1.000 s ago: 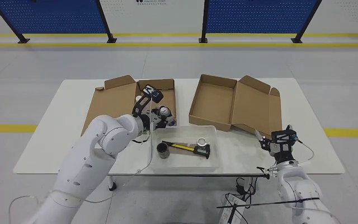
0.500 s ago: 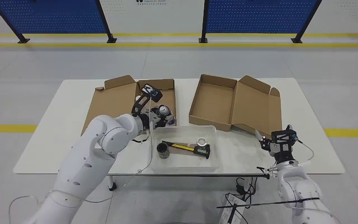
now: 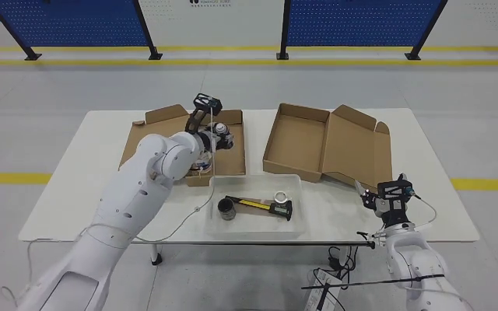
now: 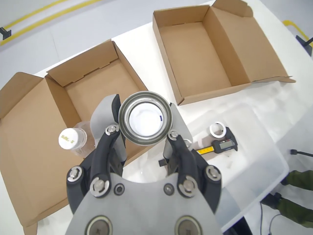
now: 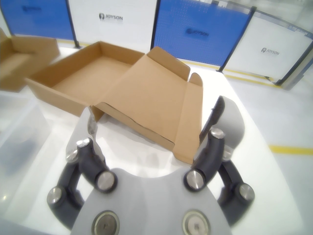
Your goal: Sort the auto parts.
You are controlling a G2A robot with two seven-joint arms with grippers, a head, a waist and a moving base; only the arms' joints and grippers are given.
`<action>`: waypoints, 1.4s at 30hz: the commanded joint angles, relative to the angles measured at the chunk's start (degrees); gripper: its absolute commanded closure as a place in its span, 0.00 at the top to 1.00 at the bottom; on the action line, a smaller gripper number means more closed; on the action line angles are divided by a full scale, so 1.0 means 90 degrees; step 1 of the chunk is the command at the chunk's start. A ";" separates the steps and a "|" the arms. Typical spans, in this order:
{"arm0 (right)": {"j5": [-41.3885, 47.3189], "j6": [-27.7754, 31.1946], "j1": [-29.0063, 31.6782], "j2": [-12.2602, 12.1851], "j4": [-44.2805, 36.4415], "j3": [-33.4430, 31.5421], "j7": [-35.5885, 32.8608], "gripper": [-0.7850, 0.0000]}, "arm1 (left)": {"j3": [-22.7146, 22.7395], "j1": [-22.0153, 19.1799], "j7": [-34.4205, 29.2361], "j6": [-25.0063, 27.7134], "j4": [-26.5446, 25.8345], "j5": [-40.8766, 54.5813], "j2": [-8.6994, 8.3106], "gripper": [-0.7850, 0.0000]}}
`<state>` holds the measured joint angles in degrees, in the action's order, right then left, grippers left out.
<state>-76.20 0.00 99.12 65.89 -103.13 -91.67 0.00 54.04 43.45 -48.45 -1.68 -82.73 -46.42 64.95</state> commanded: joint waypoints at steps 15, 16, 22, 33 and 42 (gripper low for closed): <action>0.0000 0.0000 0.0000 0.0000 0.0000 0.0000 0.0000 1.00 | -0.0743 -0.0403 -0.0057 0.0296 0.1711 0.0235 0.0375 0.00; 0.0000 0.0000 0.0000 0.0000 0.0000 0.0000 0.0000 1.00 | -0.0763 -0.0420 -0.0041 0.0324 0.1777 0.0232 0.0391 0.00; 0.0000 0.0000 0.0000 0.0000 0.0000 0.0000 0.0000 1.00 | -0.0835 -0.0516 0.0046 0.0399 0.2145 0.0257 0.0482 0.00; 0.0000 0.0000 0.0000 0.0000 0.0000 0.0000 0.0000 1.00 | -0.0940 -0.0709 0.0245 0.0608 0.2904 0.0294 0.0650 0.00; 0.0000 0.0000 0.0000 0.0000 0.0000 0.0000 0.0000 1.00 | -0.0971 -0.0857 0.0301 0.0758 0.3279 0.0287 0.0757 0.00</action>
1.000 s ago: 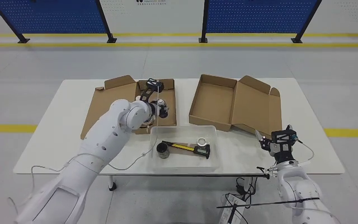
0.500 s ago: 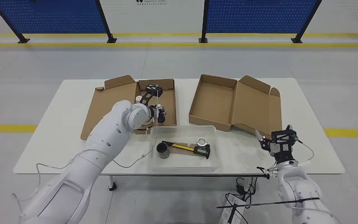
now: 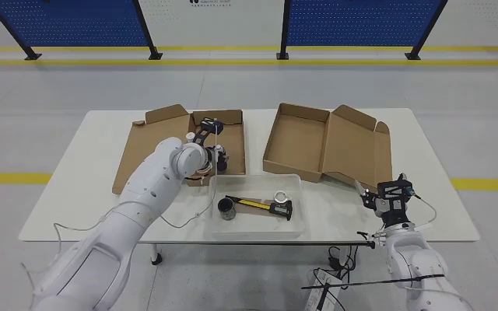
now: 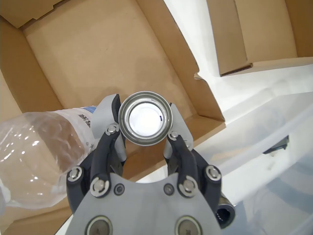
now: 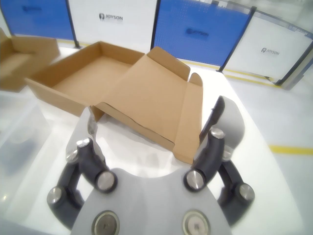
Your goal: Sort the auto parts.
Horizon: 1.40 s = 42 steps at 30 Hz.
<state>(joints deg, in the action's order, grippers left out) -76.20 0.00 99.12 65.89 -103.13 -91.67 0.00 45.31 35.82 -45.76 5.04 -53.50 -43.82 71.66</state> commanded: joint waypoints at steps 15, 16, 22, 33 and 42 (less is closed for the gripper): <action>0.0000 0.0000 0.0000 0.0000 0.0000 0.0000 0.0000 1.00 | -0.0009 -0.0083 0.0010 0.0070 0.0296 -0.0068 0.0139 0.29; 0.0000 0.0000 0.0000 0.0000 0.0000 0.0000 0.0000 1.00 | -0.0004 -0.0084 0.0012 0.0069 0.0306 -0.0071 0.0144 0.37; 0.0000 0.0000 0.0000 0.0000 0.0000 0.0000 0.0000 1.00 | 0.0033 -0.0071 0.0004 0.0069 0.0367 -0.0115 0.0168 0.80; 0.0000 0.0000 0.0000 0.0000 0.0000 0.0000 0.0000 1.00 | 0.0087 -0.0071 -0.0037 0.0091 0.0377 -0.0198 0.0213 1.00; 0.0000 0.0000 0.0000 0.0000 0.0000 0.0000 0.0000 1.00 | 0.0256 -0.0085 -0.0162 0.0094 -0.0057 -0.0271 0.0191 1.00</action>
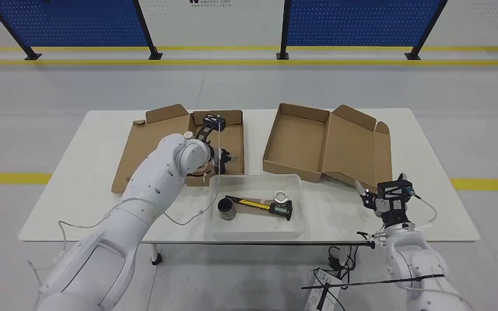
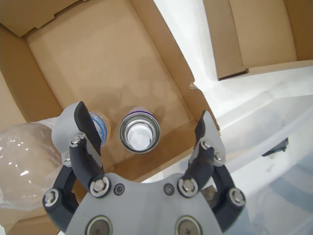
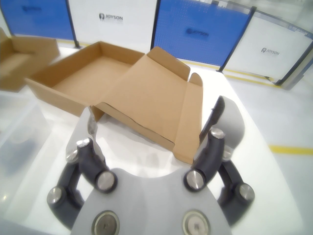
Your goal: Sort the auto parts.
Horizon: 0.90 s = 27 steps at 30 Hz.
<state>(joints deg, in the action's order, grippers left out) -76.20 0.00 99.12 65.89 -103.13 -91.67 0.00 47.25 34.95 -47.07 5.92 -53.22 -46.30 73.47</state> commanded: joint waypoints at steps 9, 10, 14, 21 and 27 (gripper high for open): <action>0.0000 0.0000 0.0000 0.0000 0.0000 0.0000 0.0000 1.00 | 0.0508 0.0225 -0.0338 -0.0095 -0.1158 -0.0170 -0.0182 1.00; 0.0000 0.0000 0.0000 0.0000 0.0000 0.0000 0.0000 1.00 | 0.0612 0.0277 -0.0401 -0.0103 -0.1340 -0.0114 -0.0211 1.00; 0.0000 0.0000 0.0000 0.0000 0.0000 0.0000 0.0000 1.00 | 0.1055 0.0515 -0.0739 -0.0081 -0.2200 0.0010 -0.0348 1.00; 0.0000 0.0000 0.0000 0.0000 0.0000 0.0000 0.0000 1.00 | 0.1577 0.1118 -0.1611 0.0341 -0.3733 0.0170 -0.0563 1.00; 0.0000 0.0000 0.0000 0.0000 0.0000 0.0000 0.0000 1.00 | 0.1695 0.1556 -0.2663 0.0993 -0.4415 0.0956 -0.0676 1.00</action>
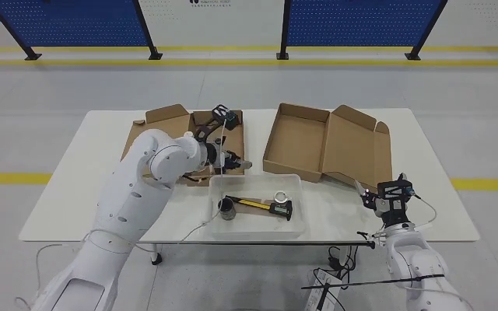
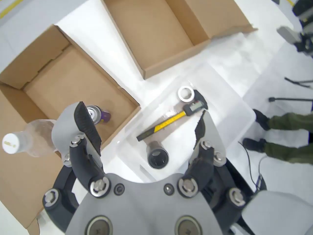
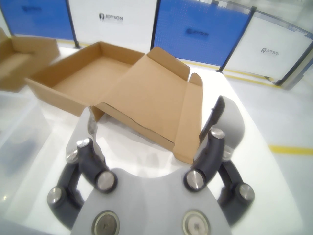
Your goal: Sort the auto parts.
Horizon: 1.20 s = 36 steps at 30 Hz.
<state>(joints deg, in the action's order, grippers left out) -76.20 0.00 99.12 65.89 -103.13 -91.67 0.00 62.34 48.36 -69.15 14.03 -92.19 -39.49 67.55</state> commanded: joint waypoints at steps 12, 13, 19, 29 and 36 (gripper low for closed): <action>0.0000 0.0000 0.0000 0.0000 0.0000 0.0000 0.0000 1.00 | -0.0313 0.0128 -0.1656 0.0688 -0.0242 0.2135 -0.0197 1.00; 0.0000 0.0000 0.0000 0.0000 0.0000 0.0000 0.0000 1.00 | -0.0313 0.0128 -0.1656 0.0688 -0.0242 0.2135 -0.0197 1.00; 0.0000 0.0000 0.0000 0.0000 0.0000 0.0000 0.0000 1.00 | -0.0313 0.0128 -0.1656 0.0688 -0.0242 0.2135 -0.0197 1.00; 0.0000 0.0000 0.0000 0.0000 0.0000 0.0000 0.0000 1.00 | -0.0448 0.0189 -0.1449 0.0628 -0.0308 0.1046 -0.0245 1.00; 0.0000 0.0000 0.0000 0.0000 0.0000 0.0000 0.0000 1.00 | -0.0837 0.0022 -0.1440 0.0844 -0.0198 0.0125 -0.0261 1.00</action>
<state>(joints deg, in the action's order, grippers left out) -76.20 0.00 99.12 65.89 -103.13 -91.67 0.00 55.70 48.89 -81.92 20.91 -94.28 -36.94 65.18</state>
